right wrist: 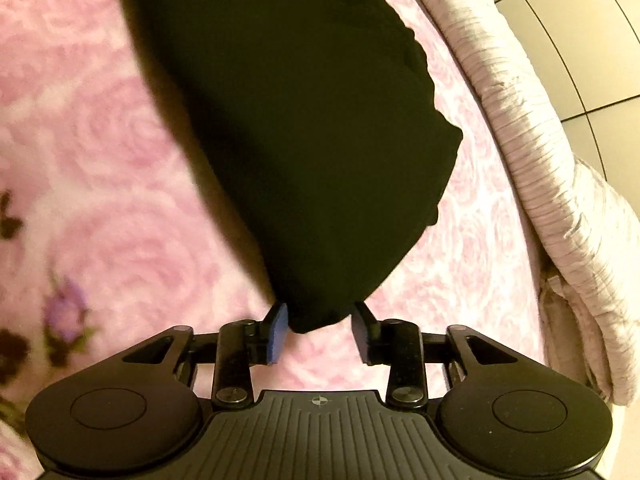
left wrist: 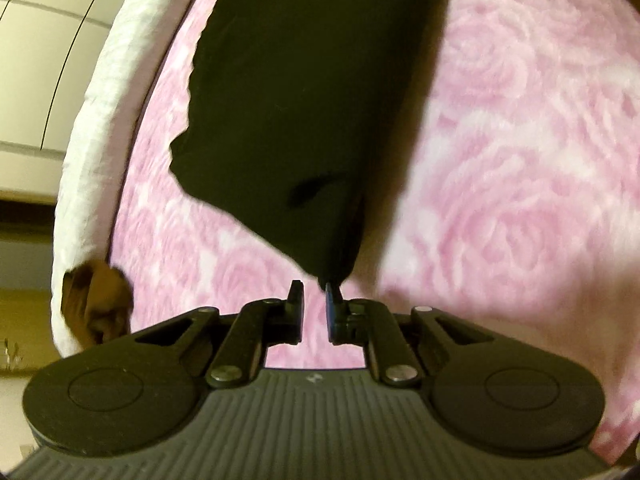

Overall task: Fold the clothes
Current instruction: 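Open both grippers and release the folded black jacket onto the blanket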

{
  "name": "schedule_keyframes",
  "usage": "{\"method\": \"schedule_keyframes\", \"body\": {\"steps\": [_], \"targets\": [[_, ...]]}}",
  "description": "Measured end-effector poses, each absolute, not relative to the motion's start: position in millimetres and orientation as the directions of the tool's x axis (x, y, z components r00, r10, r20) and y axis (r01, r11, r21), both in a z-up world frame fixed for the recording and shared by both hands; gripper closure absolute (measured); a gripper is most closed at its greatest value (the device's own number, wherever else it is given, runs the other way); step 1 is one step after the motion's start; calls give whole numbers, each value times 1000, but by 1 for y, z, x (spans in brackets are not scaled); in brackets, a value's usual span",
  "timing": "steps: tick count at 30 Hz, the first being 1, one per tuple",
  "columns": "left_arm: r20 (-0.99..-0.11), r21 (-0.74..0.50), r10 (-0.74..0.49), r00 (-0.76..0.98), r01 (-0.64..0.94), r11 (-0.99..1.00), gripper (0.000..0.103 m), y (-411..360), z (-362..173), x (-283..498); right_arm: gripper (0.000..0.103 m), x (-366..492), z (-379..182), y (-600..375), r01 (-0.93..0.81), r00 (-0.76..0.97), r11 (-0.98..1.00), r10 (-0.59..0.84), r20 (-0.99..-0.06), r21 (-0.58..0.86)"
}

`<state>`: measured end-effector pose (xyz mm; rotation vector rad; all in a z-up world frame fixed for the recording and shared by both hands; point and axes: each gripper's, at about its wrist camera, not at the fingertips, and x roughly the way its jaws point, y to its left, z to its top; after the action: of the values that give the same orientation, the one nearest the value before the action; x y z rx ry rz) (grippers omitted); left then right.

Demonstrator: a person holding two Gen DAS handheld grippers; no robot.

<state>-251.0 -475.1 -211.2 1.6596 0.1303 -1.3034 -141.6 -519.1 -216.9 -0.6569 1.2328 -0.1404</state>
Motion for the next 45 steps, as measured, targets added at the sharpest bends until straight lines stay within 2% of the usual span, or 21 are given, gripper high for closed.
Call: {"method": "schedule_keyframes", "body": {"steps": [4, 8, 15, 20, 26, 35, 45], "targets": [[-779, 622, -453, 433, 626, -471, 86, -465, -195, -252, 53, -138, -204, -499, -227, 378, 833, -402, -834, -504], [-772, 624, -474, 423, 644, -443, 75, -456, -180, -248, 50, -115, -194, -471, -194, 409, 865, -358, -839, -463], [-781, 585, -539, 316, 673, -453, 63, -451, -169, -210, 44, -58, -173, -395, -172, 489, 880, -313, -814, -442], [-806, 501, -568, 163, 700, -509, 62, -447, -173, -153, 40, -15, -176, -328, -149, 490, 869, -349, -799, -472], [-850, 360, -525, 42, 774, -522, 62, -450, -162, -94, 40, 34, -177, -272, -42, 377, 890, -407, -832, -454], [-902, 274, -432, 2, 775, -570, 62, -446, -167, -66, 40, 87, -165, -228, 39, 321, 898, -426, -846, -438], [-916, 276, -402, 12, 744, -608, 62, -453, -173, -73, 40, 90, -170, -222, 99, 313, 916, -400, -861, -390]]}}
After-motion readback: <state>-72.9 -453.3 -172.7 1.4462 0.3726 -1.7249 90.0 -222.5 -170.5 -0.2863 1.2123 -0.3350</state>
